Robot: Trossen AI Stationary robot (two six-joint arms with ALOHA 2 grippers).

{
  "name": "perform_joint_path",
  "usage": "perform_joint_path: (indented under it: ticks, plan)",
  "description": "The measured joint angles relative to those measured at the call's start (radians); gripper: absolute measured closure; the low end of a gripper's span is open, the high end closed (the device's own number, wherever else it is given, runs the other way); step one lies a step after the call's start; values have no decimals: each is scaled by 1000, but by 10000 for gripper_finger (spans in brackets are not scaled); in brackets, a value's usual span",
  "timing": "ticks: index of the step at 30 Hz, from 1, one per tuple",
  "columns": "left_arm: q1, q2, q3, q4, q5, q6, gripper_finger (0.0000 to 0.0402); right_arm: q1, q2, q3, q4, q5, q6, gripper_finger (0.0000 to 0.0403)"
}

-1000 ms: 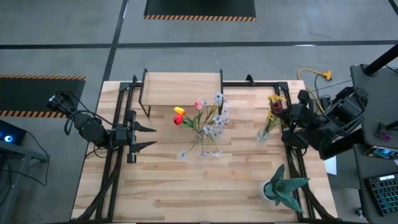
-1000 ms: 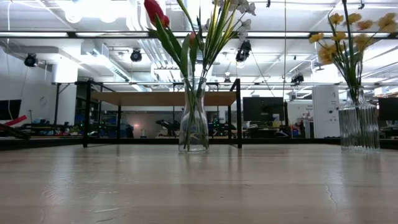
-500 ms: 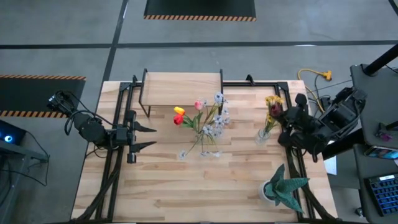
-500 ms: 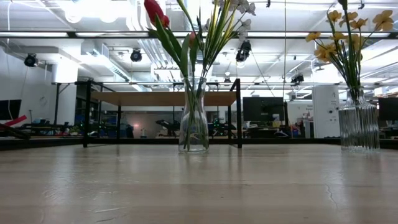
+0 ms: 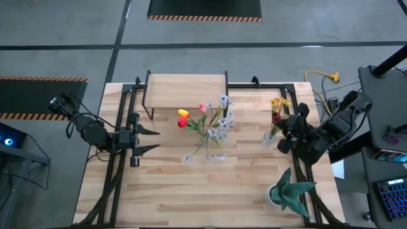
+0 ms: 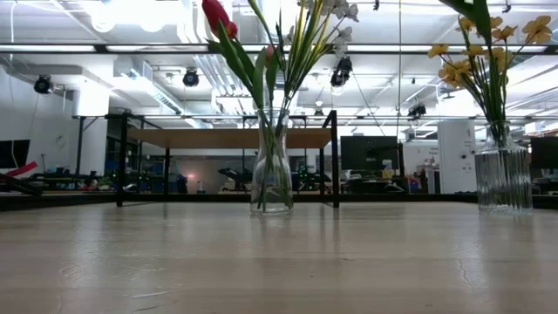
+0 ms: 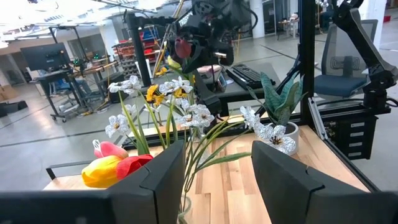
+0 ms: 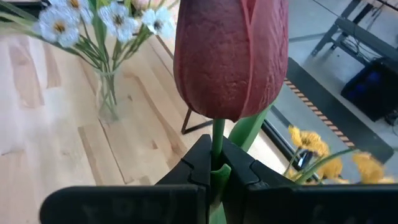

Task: Pick and place flowers into a vace then onto a shelf
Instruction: Put the dark red flower into the right transparent vase

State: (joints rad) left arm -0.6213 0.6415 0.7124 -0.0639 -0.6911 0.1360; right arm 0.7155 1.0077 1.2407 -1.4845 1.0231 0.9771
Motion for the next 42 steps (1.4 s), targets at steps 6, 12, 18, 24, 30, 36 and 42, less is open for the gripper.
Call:
perform_joint_path:
  ticks: [6,12,18,24,30,36,42]
  plan:
    - [0,0,0,0,0,0,232,0,0,-79,3,-1,87,394]
    - [0,0,0,0,0,0,232,0,0,-158,5,-2,167,394]
    - [0,0,0,0,0,-19,232,0,0,-205,19,-3,221,394]
    - [0,0,0,0,0,-19,232,0,0,-214,48,-4,221,394]
    - [0,0,0,0,0,-19,232,0,2,-177,56,-15,225,375]
    - [0,0,0,0,0,-19,232,0,1,-163,55,-79,221,303]
    - [0,0,0,0,0,-19,232,0,0,-112,42,-156,214,232]
